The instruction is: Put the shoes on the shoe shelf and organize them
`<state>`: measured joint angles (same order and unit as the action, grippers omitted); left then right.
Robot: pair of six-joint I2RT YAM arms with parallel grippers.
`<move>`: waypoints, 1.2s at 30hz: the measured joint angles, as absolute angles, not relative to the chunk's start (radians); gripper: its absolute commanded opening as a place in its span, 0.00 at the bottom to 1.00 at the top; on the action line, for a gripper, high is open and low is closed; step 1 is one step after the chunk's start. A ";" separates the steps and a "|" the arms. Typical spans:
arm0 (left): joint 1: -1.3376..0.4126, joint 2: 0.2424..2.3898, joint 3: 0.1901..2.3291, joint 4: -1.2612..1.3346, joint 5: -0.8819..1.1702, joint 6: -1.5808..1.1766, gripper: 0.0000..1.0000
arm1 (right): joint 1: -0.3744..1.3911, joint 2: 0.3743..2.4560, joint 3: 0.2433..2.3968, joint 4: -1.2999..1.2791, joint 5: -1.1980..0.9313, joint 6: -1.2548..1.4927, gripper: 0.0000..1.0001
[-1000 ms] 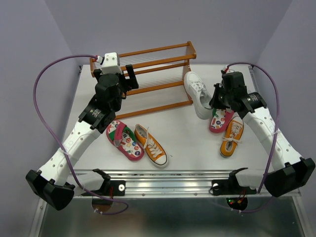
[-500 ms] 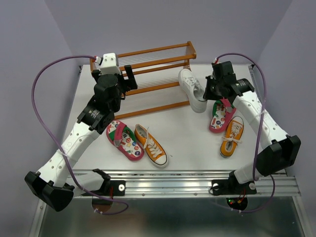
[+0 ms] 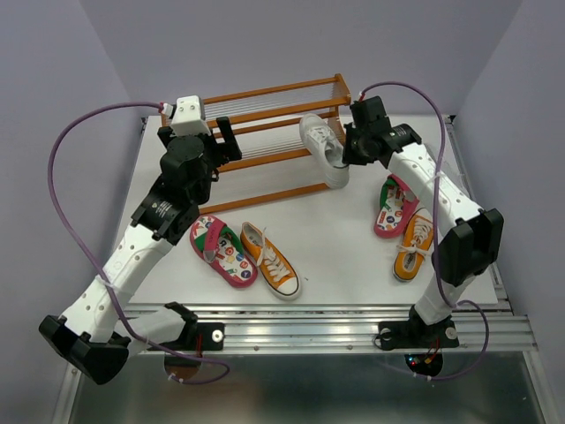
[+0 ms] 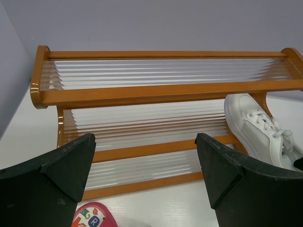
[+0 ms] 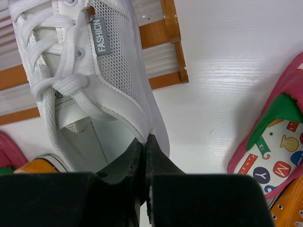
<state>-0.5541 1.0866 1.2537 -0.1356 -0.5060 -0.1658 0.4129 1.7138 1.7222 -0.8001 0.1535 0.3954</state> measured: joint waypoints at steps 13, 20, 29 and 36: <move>-0.553 1.039 1.254 -0.155 -0.532 -0.165 0.99 | 0.414 1.851 1.878 -0.760 0.256 0.427 0.01; -0.552 1.039 1.254 -0.169 -0.533 -0.165 0.99 | 0.414 1.926 1.968 -0.735 0.279 0.436 0.01; -0.552 1.037 1.254 -0.175 -0.536 -0.165 0.99 | 0.413 1.943 1.972 -0.722 0.284 0.449 0.16; -0.552 1.032 1.254 -0.176 -0.537 -0.166 0.99 | 0.413 1.929 1.948 -0.652 0.279 0.464 0.25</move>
<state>-0.5522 1.0317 1.2537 -0.1764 -0.5365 -0.1658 0.4129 1.9293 1.9476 -0.6521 0.2787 0.4644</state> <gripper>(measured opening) 0.986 0.232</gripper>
